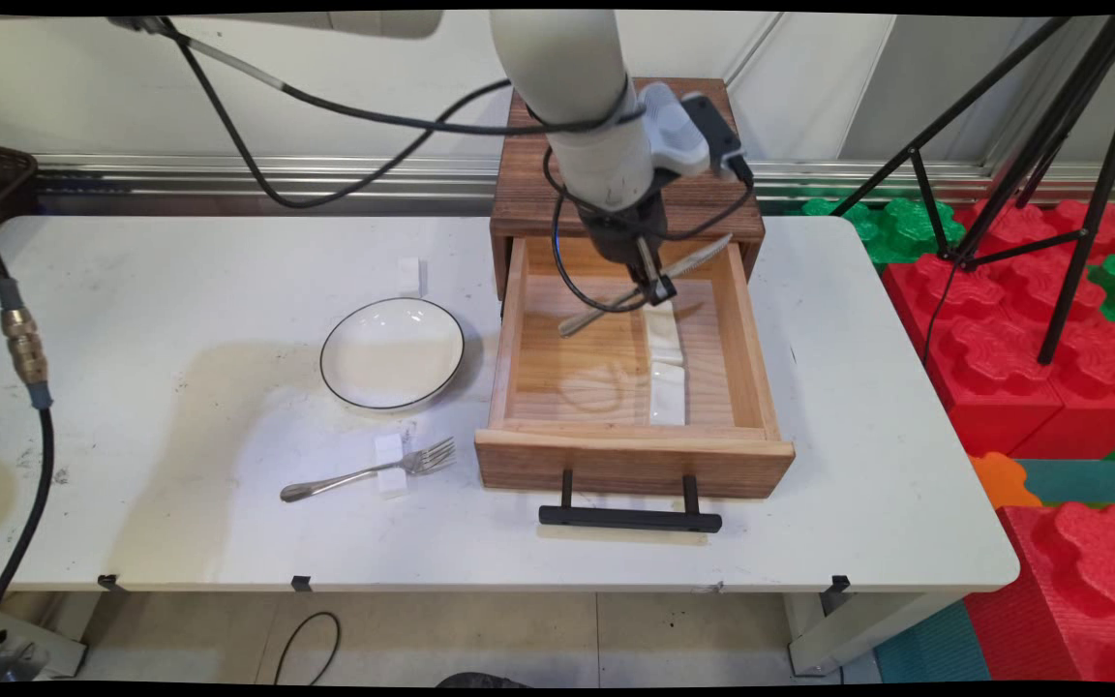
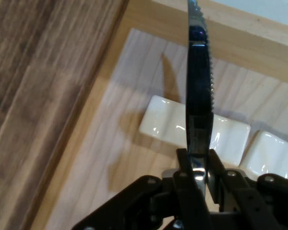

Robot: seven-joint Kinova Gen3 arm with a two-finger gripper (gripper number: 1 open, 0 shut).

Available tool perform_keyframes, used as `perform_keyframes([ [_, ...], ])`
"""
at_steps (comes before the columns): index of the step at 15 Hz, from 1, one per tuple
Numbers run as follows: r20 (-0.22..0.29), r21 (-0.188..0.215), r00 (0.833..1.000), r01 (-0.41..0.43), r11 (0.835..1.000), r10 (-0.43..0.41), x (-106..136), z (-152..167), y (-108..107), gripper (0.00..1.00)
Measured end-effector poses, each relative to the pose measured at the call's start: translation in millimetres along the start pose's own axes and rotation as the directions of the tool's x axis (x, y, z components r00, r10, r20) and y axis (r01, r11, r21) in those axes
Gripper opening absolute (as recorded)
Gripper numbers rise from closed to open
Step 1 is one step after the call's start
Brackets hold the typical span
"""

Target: Place the picked object into the drawer

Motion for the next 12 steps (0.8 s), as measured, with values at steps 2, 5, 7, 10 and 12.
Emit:
perform_keyframes([
  [2,0.002,-0.008,1.0,-0.005,1.0,0.006,-0.4,8.3,0.6,0.0],
  [5,0.006,-0.02,1.0,-0.017,1.0,0.017,-3.8,24.9,-0.4,0.0],
  [7,0.009,-0.024,1.0,-0.025,0.999,0.025,-6.5,33.8,-2.3,0.0],
  [10,0.013,-0.031,0.999,-0.037,0.999,0.037,-11.0,44.5,-5.4,0.0],
  [12,0.015,-0.035,0.999,-0.044,0.998,0.045,-13.2,49.5,-6.6,0.0],
])
